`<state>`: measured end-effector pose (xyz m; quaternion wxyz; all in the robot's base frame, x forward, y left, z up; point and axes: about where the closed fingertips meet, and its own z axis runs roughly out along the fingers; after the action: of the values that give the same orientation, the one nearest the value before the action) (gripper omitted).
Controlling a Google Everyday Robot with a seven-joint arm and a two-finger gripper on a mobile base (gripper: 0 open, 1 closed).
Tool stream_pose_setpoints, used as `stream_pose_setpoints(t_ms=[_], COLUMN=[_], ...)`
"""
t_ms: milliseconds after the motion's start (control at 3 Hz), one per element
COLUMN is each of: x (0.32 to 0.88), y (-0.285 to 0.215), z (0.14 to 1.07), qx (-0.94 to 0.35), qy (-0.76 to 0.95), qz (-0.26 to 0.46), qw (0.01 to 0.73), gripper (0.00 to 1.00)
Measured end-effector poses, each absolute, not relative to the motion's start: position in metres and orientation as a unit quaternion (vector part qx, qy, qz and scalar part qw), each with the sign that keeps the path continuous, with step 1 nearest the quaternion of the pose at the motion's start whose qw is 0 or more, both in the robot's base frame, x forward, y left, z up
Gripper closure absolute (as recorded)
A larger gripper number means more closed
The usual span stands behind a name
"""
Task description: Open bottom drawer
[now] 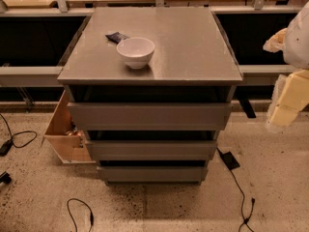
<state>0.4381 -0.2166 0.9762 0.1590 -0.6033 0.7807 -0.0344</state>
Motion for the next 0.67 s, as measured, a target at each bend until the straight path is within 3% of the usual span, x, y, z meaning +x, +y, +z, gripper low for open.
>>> stream_pose_setpoints(t_ms=[667], x=[0.442], y=[-0.214], z=[0.939], qx=[-0.610], qy=[0.775], qz=[-0.035], qw=[0.161], gripper=[0.00])
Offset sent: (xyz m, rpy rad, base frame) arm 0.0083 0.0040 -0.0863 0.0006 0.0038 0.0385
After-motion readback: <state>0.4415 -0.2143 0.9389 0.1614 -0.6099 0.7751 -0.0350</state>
